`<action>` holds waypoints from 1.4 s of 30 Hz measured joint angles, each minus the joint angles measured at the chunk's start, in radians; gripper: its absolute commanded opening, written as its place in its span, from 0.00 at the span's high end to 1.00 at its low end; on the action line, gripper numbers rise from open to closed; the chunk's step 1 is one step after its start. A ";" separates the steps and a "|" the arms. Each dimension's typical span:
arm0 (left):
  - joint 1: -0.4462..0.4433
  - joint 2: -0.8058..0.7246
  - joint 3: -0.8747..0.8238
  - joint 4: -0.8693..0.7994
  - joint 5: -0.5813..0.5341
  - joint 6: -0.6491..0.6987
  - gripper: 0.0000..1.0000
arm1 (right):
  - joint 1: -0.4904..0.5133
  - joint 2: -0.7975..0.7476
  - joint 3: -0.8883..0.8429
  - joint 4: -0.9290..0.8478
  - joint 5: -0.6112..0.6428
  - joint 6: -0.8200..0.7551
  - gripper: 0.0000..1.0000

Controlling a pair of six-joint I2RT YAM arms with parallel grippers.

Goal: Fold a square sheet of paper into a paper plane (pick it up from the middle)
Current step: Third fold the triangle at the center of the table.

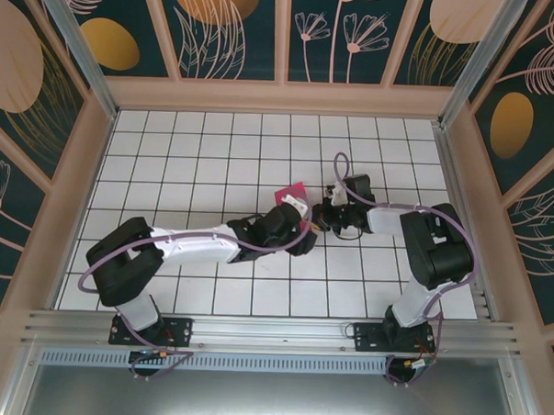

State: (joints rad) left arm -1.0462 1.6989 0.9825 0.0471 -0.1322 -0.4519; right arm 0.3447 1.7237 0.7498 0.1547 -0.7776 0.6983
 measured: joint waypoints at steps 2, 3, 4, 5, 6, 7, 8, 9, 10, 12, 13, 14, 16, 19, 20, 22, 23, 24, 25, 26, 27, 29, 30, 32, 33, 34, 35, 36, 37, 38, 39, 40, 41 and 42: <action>-0.031 0.043 0.027 -0.015 -0.033 0.038 0.33 | 0.000 0.000 0.000 0.000 -0.002 0.001 0.91; -0.041 0.059 0.034 -0.022 -0.044 0.050 0.33 | 0.000 0.000 0.000 0.000 -0.002 0.001 0.91; -0.053 0.077 0.042 -0.031 -0.061 0.065 0.32 | 0.000 0.000 0.000 0.000 -0.002 0.005 0.91; -0.064 0.095 0.050 -0.041 -0.080 0.079 0.31 | 0.000 0.000 0.000 0.000 -0.002 0.008 0.91; -0.073 0.109 0.057 -0.052 -0.098 0.087 0.31 | 0.000 0.000 0.000 0.000 -0.002 0.011 0.91; -0.081 0.126 0.066 -0.063 -0.121 0.098 0.31 | 0.000 0.000 0.000 0.000 -0.002 0.011 0.91; -0.087 0.142 0.075 -0.073 -0.145 0.105 0.31 | 0.000 0.000 0.000 0.000 -0.002 0.014 0.91; -0.093 0.153 0.080 -0.078 -0.164 0.110 0.31 | 0.000 0.000 0.000 0.000 -0.002 0.015 0.91; -0.097 0.163 0.084 -0.082 -0.187 0.112 0.31 | 0.000 0.000 0.000 0.000 -0.002 0.015 0.91; -0.100 0.173 0.087 -0.089 -0.225 0.113 0.32 | 0.000 0.000 0.000 0.000 -0.002 0.016 0.90; -0.100 0.177 0.090 -0.093 -0.243 0.114 0.34 | 0.000 0.000 0.000 0.000 -0.002 0.016 0.90; -0.100 0.181 0.094 -0.096 -0.257 0.116 0.35 | 0.000 0.000 0.000 0.000 -0.002 0.016 0.90; -0.098 0.188 0.103 -0.097 -0.282 0.119 0.41 | 0.000 0.000 0.000 0.000 -0.002 0.015 0.90; -0.098 0.195 0.111 -0.096 -0.306 0.119 0.51 | 0.000 0.000 0.000 0.000 -0.002 0.015 0.90; -0.098 0.195 0.111 -0.095 -0.312 0.119 0.57 | 0.000 0.000 0.000 0.000 -0.002 0.015 0.90; -0.098 0.195 0.111 -0.093 -0.319 0.117 0.65 | 0.000 0.000 0.000 -0.001 -0.002 0.015 0.89; -0.098 0.195 0.111 -0.091 -0.322 0.116 0.68 | 0.000 0.000 0.000 -0.001 -0.002 0.015 0.89; -0.098 0.195 0.111 -0.089 -0.322 0.113 0.72 | 0.000 0.000 0.000 -0.001 -0.002 0.015 0.89; -0.098 0.195 0.111 -0.084 -0.322 0.111 0.78 | 0.000 0.000 0.000 -0.002 -0.002 0.015 0.89; -0.098 0.194 0.109 -0.079 -0.322 0.110 0.81 | 0.000 0.000 0.000 -0.003 -0.002 0.015 0.88; -0.098 0.192 0.107 -0.076 -0.323 0.107 0.86 | 0.000 0.000 0.000 -0.003 -0.002 0.015 0.88; -0.098 0.183 0.097 -0.070 -0.325 0.101 0.94 | 0.000 0.000 0.000 -0.006 -0.001 0.015 0.88; -0.098 0.179 0.093 -0.067 -0.326 0.097 0.96 | 0.000 0.000 0.000 -0.008 0.000 0.015 0.88; -0.098 0.169 0.084 -0.061 -0.327 0.090 1.00 | 0.000 0.000 0.000 -0.011 0.001 0.014 0.87; -0.098 0.166 0.079 -0.057 -0.327 0.084 1.00 | 0.000 0.000 0.000 -0.014 0.001 0.014 0.87; -0.098 0.163 0.076 -0.052 -0.327 0.081 1.00 | 0.000 0.000 0.000 -0.016 0.001 0.014 0.87; -0.098 0.161 0.072 -0.049 -0.326 0.080 1.00 | 0.000 0.000 0.000 -0.021 0.002 0.014 0.87; -0.098 0.156 0.066 -0.045 -0.325 0.077 1.00 | 0.000 0.000 0.001 -0.025 0.002 0.014 0.86; -0.098 0.151 0.058 -0.041 -0.321 0.073 1.00 | 0.000 0.000 0.001 -0.029 0.002 0.013 0.85; -0.095 0.144 0.050 -0.035 -0.316 0.071 1.00 | -0.001 0.000 0.001 -0.032 0.002 0.013 0.83; -0.092 0.134 0.041 -0.027 -0.304 0.066 1.00 | -0.002 -0.001 0.001 -0.039 0.006 0.009 0.79; -0.086 0.122 0.030 -0.019 -0.285 0.062 1.00 | -0.003 -0.004 0.001 -0.047 0.013 0.005 0.74; -0.078 0.109 0.020 -0.011 -0.265 0.057 1.00 | -0.006 -0.008 0.001 -0.057 0.019 0.002 0.73; -0.068 0.095 0.008 0.003 -0.241 0.054 1.00 | -0.011 -0.016 0.001 -0.068 0.026 -0.009 0.73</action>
State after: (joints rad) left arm -1.1145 1.7943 0.9905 0.0498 -0.3729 -0.3977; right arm 0.3340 1.7081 0.7509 0.0864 -0.7513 0.6895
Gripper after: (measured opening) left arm 0.066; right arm 0.260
